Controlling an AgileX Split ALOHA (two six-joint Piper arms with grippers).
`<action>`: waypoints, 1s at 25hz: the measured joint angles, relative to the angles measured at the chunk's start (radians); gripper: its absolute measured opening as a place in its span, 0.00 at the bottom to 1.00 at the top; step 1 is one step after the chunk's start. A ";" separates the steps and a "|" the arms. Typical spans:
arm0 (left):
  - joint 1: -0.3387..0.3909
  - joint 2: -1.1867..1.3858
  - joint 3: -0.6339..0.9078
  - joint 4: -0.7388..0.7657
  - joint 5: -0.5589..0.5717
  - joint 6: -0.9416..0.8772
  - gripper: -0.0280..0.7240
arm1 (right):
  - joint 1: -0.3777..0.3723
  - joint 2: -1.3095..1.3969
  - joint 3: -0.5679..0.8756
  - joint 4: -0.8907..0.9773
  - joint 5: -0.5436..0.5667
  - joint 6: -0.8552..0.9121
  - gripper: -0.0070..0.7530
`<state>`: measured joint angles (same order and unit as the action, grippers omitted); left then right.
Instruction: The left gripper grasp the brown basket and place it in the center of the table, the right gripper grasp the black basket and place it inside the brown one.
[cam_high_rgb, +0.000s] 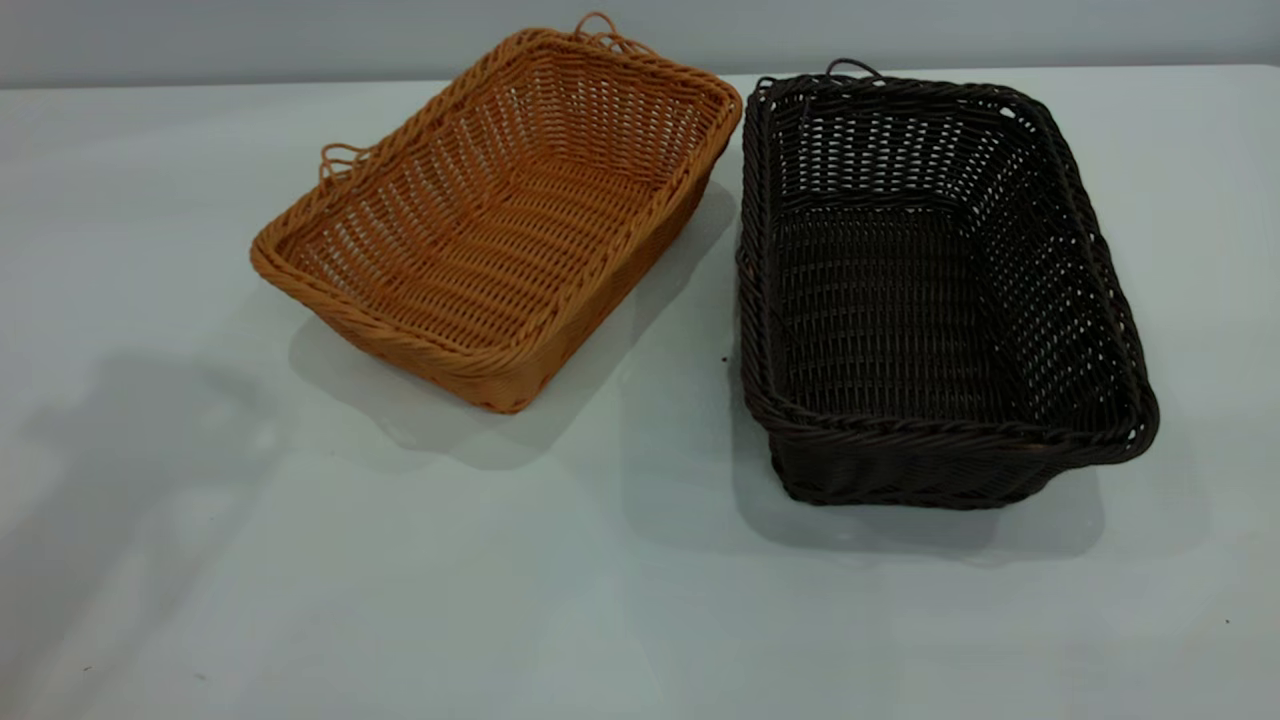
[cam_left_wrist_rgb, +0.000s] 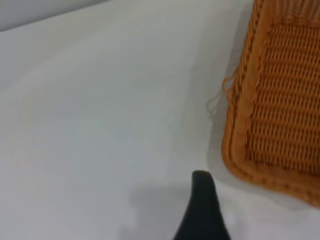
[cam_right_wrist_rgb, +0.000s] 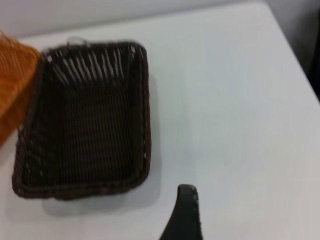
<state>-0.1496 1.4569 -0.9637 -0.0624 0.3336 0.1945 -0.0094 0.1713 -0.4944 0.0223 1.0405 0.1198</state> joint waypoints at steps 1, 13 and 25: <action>-0.013 0.062 -0.041 0.000 -0.010 0.002 0.73 | 0.000 0.030 0.000 -0.002 -0.005 0.001 0.79; -0.079 0.726 -0.529 -0.001 -0.030 0.003 0.73 | 0.000 0.420 0.000 0.050 -0.131 0.007 0.79; -0.094 1.018 -0.744 -0.002 -0.029 0.029 0.70 | 0.000 0.718 0.000 0.306 -0.216 -0.097 0.79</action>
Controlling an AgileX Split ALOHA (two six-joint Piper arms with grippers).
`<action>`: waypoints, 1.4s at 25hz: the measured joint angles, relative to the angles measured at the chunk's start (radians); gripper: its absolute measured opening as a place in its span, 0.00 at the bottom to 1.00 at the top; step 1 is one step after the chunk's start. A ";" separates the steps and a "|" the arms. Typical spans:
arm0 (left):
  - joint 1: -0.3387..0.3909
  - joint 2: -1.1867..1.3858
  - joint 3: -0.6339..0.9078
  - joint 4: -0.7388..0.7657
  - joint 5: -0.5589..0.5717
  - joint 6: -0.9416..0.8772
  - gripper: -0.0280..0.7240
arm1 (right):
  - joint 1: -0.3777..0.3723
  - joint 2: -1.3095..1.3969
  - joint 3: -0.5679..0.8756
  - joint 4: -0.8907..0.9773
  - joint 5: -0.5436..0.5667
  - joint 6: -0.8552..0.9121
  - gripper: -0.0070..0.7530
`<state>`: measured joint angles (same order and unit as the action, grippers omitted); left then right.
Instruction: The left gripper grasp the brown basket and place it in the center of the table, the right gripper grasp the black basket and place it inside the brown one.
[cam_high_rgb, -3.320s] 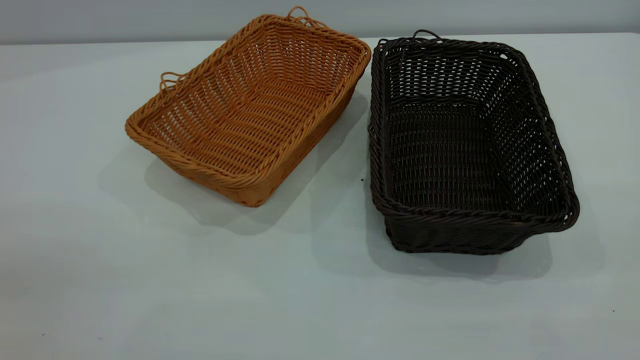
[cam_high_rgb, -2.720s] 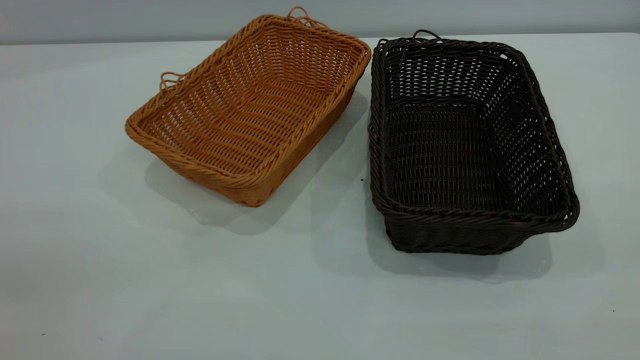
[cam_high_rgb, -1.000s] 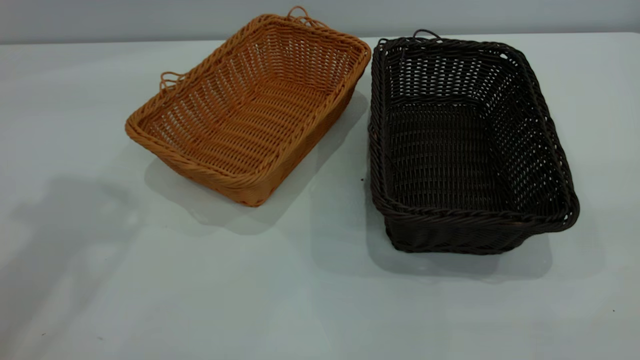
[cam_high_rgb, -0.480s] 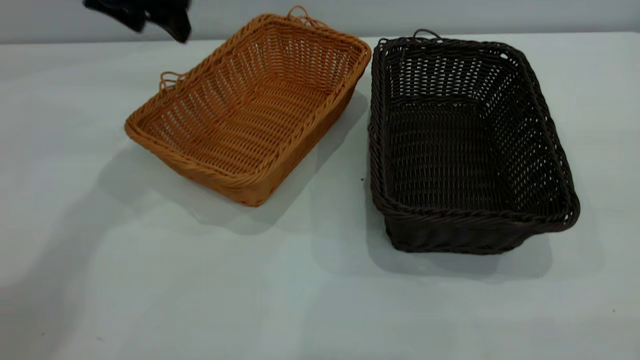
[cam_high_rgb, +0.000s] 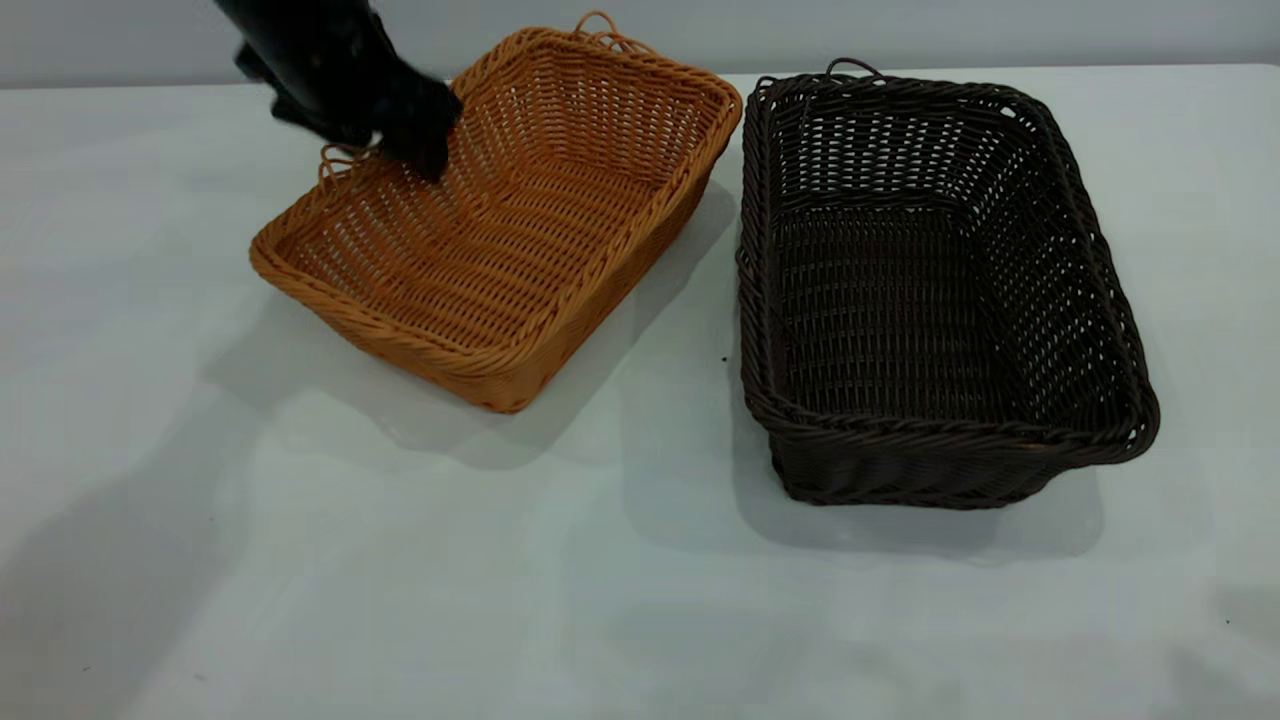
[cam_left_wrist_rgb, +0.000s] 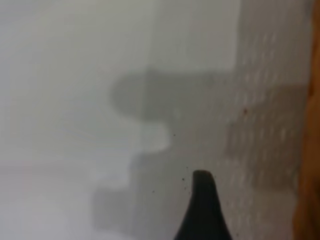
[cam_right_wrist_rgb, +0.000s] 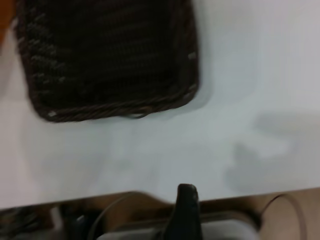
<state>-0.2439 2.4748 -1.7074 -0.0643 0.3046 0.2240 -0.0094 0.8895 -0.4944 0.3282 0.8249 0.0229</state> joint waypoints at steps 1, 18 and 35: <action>0.000 0.016 -0.010 0.000 -0.001 0.001 0.68 | 0.000 0.023 0.000 0.048 -0.005 -0.023 0.79; -0.014 -0.125 -0.032 0.005 -0.032 0.008 0.14 | 0.117 0.759 -0.012 1.009 -0.149 -0.462 0.79; -0.013 -0.209 -0.031 0.005 -0.034 0.009 0.14 | 0.159 1.187 -0.148 1.451 -0.264 -0.756 0.78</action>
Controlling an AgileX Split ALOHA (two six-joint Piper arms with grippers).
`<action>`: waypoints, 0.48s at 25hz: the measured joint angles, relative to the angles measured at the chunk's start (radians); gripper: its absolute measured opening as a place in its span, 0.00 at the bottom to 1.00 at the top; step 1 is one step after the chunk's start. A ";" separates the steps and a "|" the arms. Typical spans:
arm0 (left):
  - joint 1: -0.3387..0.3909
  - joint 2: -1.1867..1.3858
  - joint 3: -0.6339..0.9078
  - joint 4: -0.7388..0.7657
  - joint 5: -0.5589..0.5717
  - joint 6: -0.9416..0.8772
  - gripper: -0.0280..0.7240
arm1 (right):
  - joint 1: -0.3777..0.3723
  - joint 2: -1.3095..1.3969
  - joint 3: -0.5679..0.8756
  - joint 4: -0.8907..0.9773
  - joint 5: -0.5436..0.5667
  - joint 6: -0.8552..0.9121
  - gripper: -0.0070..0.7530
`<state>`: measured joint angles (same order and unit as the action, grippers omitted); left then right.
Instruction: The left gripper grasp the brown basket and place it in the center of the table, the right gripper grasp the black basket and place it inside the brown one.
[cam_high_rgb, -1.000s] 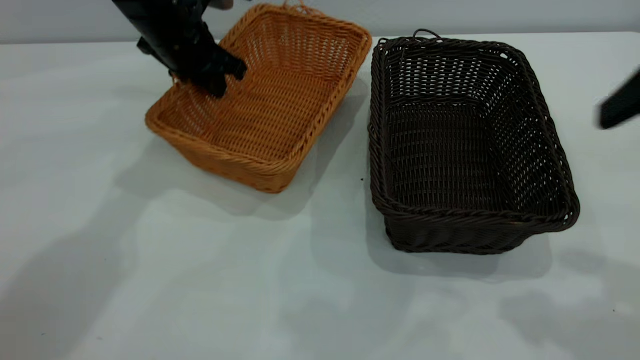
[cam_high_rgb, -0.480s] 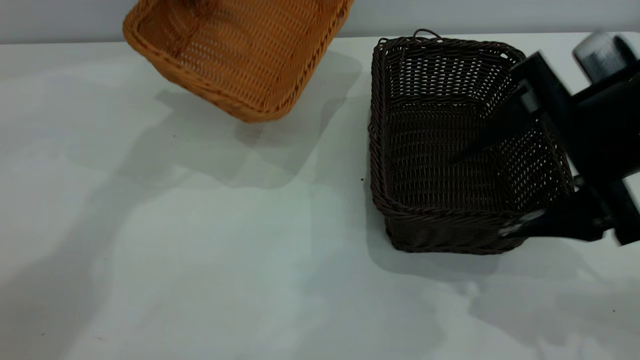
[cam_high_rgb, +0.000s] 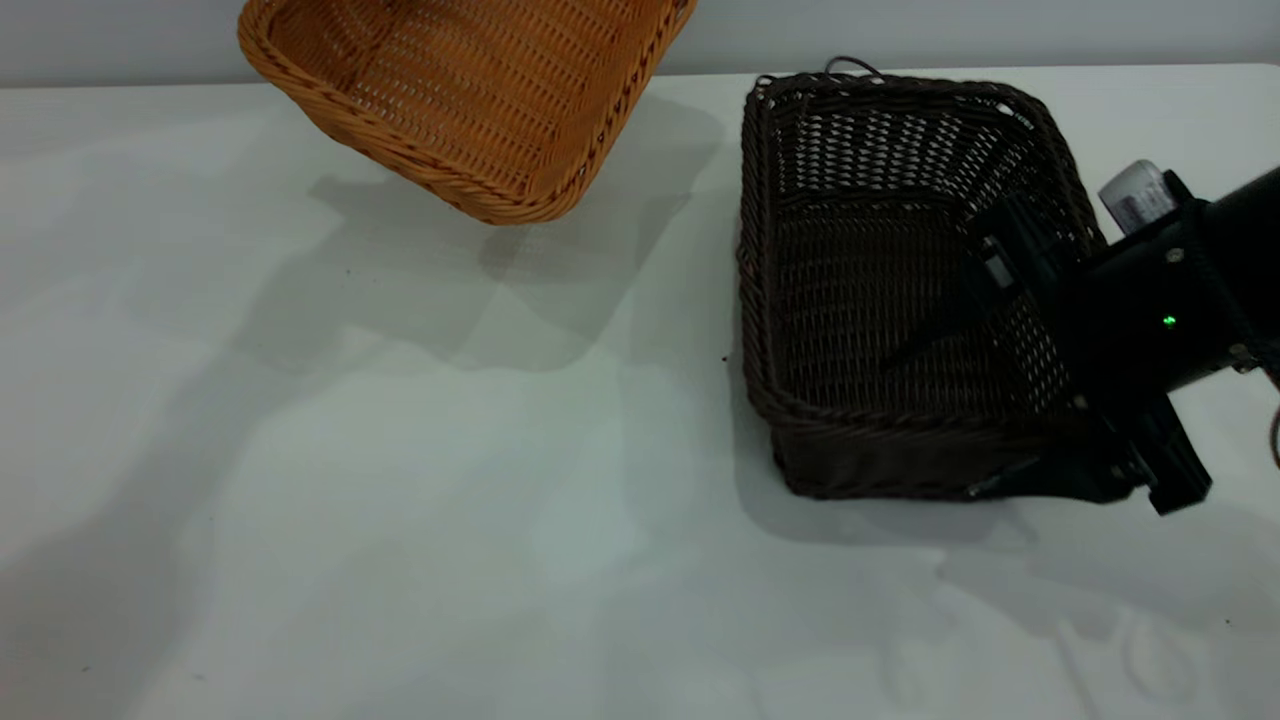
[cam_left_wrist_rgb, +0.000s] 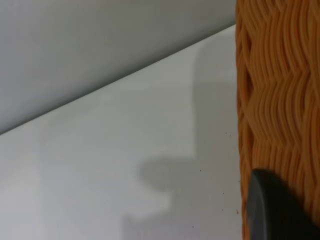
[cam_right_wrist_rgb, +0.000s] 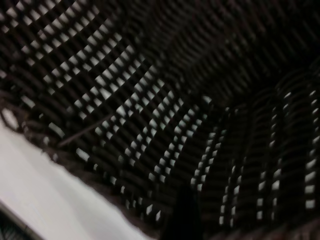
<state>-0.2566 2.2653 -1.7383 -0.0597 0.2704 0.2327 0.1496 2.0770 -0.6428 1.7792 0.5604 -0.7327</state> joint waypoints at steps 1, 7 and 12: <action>0.000 0.000 0.000 0.000 0.000 0.003 0.14 | 0.000 0.011 -0.011 0.000 -0.007 -0.001 0.77; 0.000 -0.012 0.000 0.000 0.023 0.036 0.14 | 0.000 0.082 -0.065 0.002 -0.076 -0.008 0.50; 0.002 -0.028 0.000 0.010 0.107 0.121 0.14 | -0.040 0.106 -0.151 0.026 -0.090 -0.075 0.14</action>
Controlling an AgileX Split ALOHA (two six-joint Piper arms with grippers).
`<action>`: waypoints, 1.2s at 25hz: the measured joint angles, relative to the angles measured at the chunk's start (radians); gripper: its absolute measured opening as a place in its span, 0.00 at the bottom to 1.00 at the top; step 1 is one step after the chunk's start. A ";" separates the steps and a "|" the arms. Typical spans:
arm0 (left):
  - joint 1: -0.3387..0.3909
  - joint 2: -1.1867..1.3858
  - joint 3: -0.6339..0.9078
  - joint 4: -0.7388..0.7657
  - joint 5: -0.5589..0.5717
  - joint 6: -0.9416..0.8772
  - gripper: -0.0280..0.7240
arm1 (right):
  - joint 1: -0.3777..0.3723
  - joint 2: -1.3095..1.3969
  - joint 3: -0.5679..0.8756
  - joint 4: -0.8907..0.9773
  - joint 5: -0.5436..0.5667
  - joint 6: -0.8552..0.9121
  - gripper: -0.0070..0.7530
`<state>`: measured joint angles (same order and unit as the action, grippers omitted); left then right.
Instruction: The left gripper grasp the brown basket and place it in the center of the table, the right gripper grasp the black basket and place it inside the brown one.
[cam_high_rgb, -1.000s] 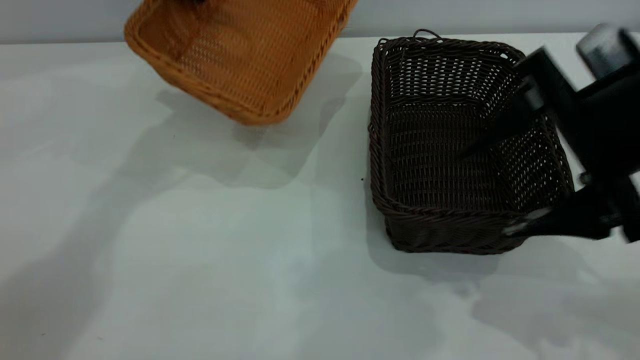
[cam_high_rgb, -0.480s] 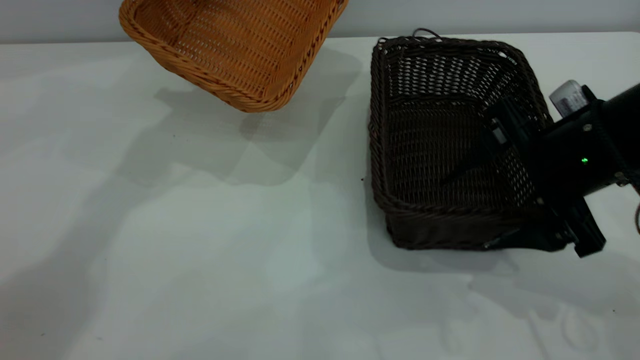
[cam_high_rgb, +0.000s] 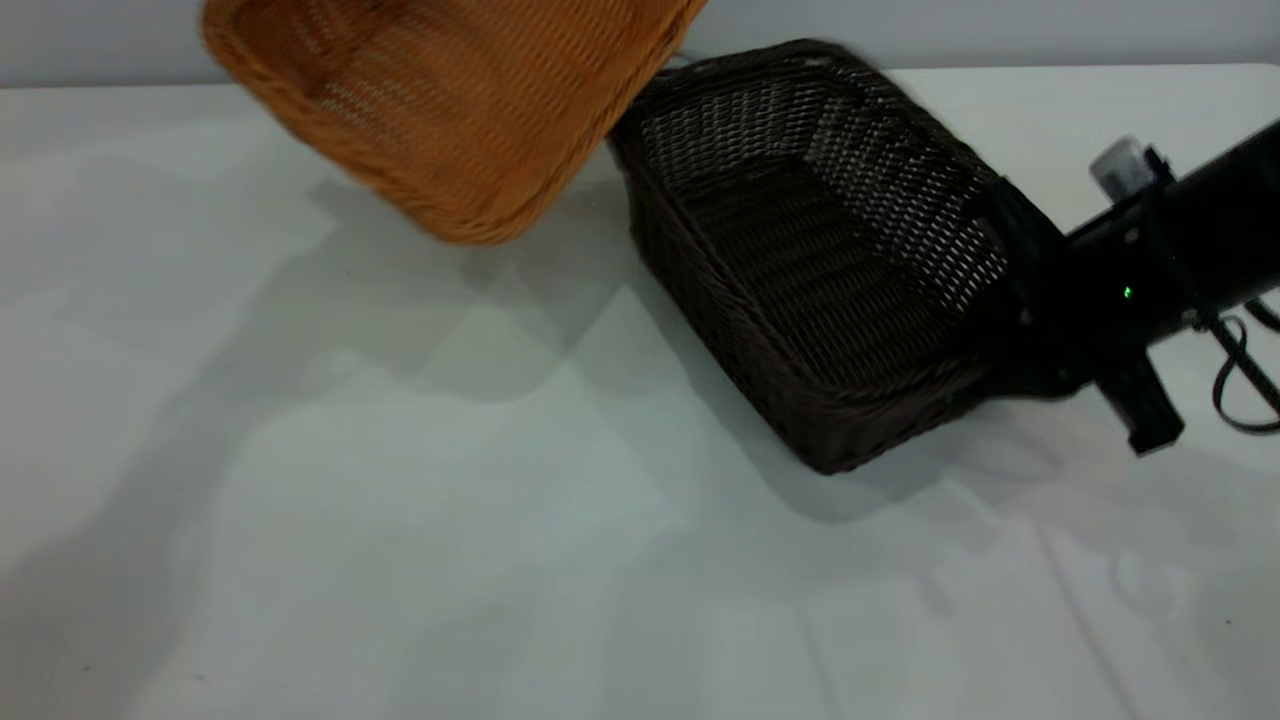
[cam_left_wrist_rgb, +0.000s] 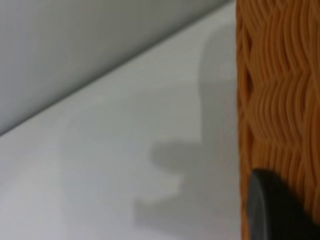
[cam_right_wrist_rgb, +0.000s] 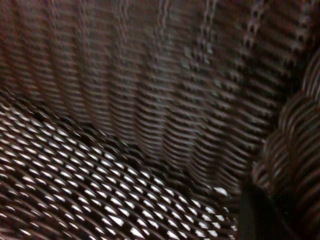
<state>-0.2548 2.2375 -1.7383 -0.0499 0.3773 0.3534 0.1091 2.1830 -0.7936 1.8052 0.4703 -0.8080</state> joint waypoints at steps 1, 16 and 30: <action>0.003 -0.006 0.000 0.005 0.016 0.017 0.14 | -0.020 0.000 -0.011 -0.007 0.002 -0.017 0.13; -0.022 -0.016 -0.002 -0.299 0.394 0.726 0.14 | -0.529 -0.123 -0.187 -0.419 0.219 -0.073 0.11; -0.233 0.159 -0.003 -0.429 0.329 1.031 0.36 | -0.572 -0.202 -0.204 -0.577 0.348 -0.073 0.11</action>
<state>-0.4876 2.3970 -1.7413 -0.4790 0.7065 1.3848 -0.4632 1.9807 -0.9981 1.2279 0.8180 -0.8809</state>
